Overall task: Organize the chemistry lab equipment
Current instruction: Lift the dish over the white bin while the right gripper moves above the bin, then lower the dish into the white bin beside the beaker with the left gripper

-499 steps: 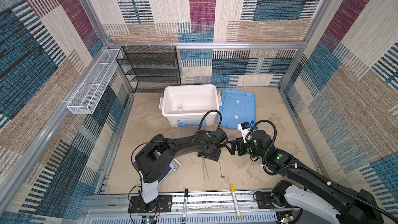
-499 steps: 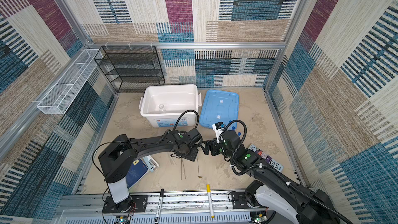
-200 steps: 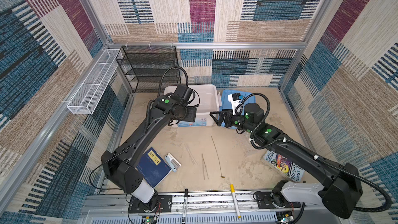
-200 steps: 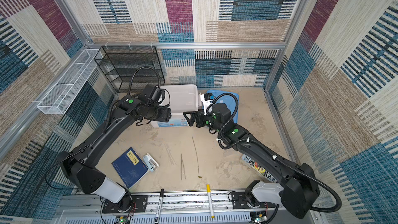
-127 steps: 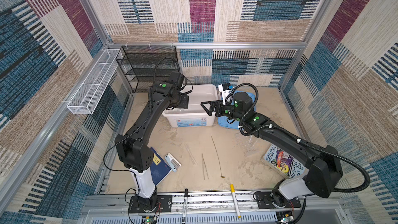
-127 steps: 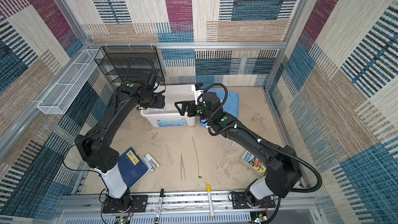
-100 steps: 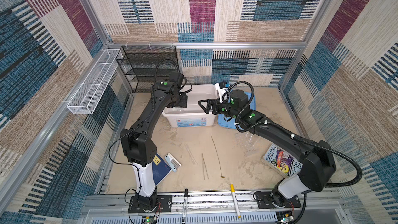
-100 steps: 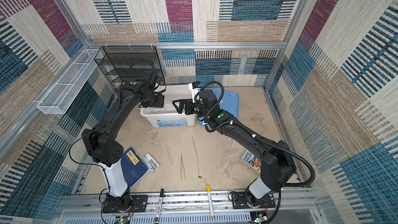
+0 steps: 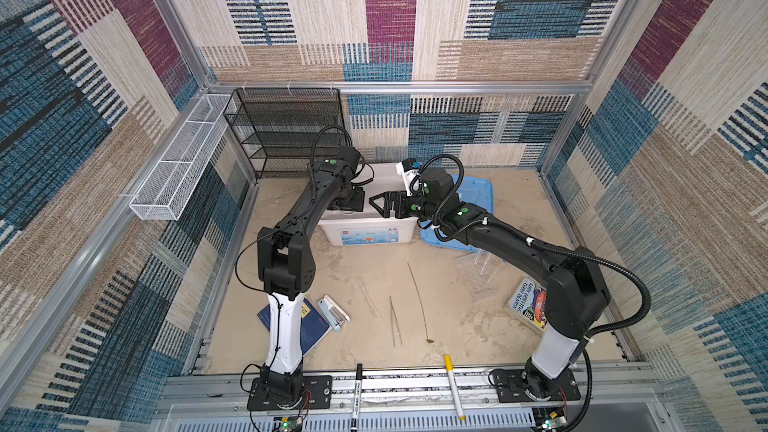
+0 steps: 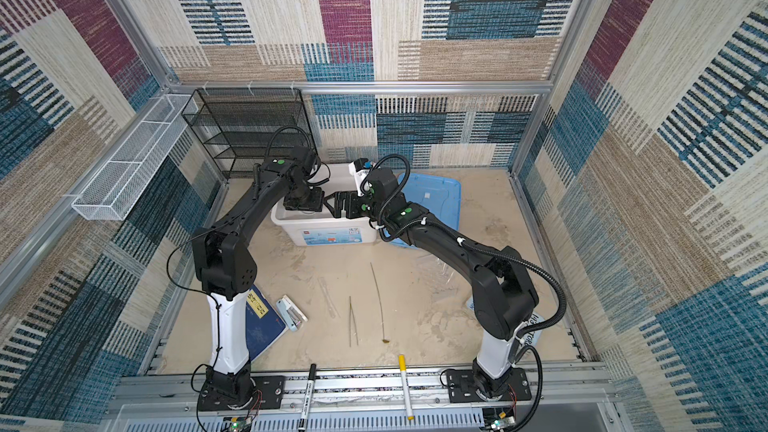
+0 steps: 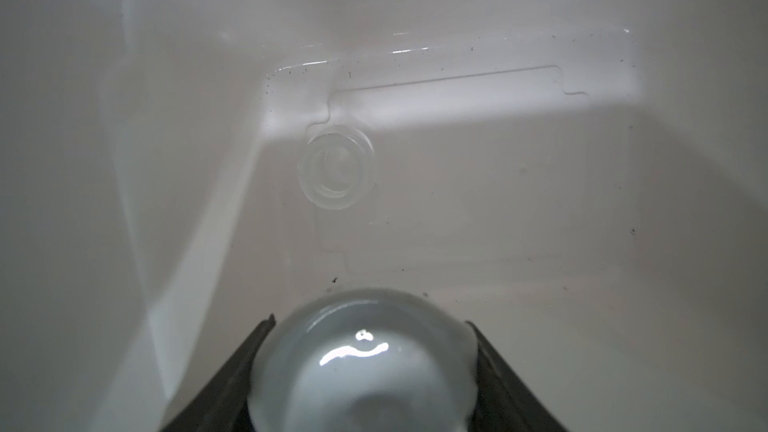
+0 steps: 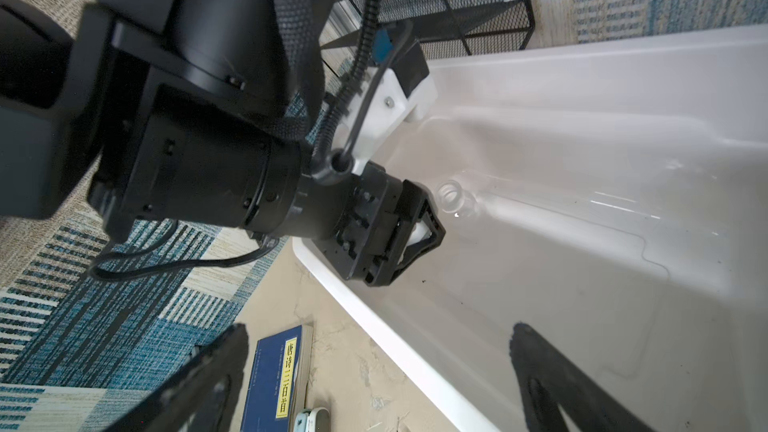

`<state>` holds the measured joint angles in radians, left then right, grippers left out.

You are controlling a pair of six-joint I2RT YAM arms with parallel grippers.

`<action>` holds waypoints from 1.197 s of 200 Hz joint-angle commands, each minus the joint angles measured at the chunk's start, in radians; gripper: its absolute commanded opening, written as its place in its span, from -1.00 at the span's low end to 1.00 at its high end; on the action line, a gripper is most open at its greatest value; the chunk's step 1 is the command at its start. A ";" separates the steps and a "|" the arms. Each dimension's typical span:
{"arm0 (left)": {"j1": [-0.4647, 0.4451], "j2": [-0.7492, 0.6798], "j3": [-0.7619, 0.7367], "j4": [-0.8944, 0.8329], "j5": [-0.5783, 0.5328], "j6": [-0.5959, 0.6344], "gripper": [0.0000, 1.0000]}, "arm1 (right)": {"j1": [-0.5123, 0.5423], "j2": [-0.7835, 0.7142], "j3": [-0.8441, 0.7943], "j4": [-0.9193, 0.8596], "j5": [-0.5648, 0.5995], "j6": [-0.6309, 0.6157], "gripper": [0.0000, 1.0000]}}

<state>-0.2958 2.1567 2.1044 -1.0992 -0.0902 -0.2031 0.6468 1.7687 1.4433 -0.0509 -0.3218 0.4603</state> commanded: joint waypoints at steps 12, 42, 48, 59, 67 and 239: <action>0.005 0.030 -0.017 0.028 0.016 0.005 0.15 | 0.000 0.016 -0.009 0.029 -0.015 -0.011 0.99; 0.004 0.038 -0.056 0.063 0.015 0.001 0.14 | 0.001 0.036 -0.002 0.029 -0.042 -0.029 0.99; 0.004 0.041 -0.058 0.065 0.012 0.001 0.14 | 0.000 0.042 0.002 0.025 -0.048 -0.031 0.99; 0.006 0.050 -0.063 0.068 0.014 -0.001 0.14 | 0.001 0.050 0.012 0.016 -0.054 -0.038 0.99; 0.008 0.056 -0.064 0.068 0.018 -0.004 0.14 | 0.000 0.056 0.021 0.005 -0.054 -0.042 0.99; 0.013 0.009 -0.218 0.235 0.063 0.324 0.21 | 0.001 0.076 0.041 -0.022 -0.037 -0.047 0.99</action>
<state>-0.2844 2.1769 1.8881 -0.8890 -0.0204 -0.0116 0.6468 1.8416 1.4708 -0.0746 -0.3588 0.4175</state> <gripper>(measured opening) 0.664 0.996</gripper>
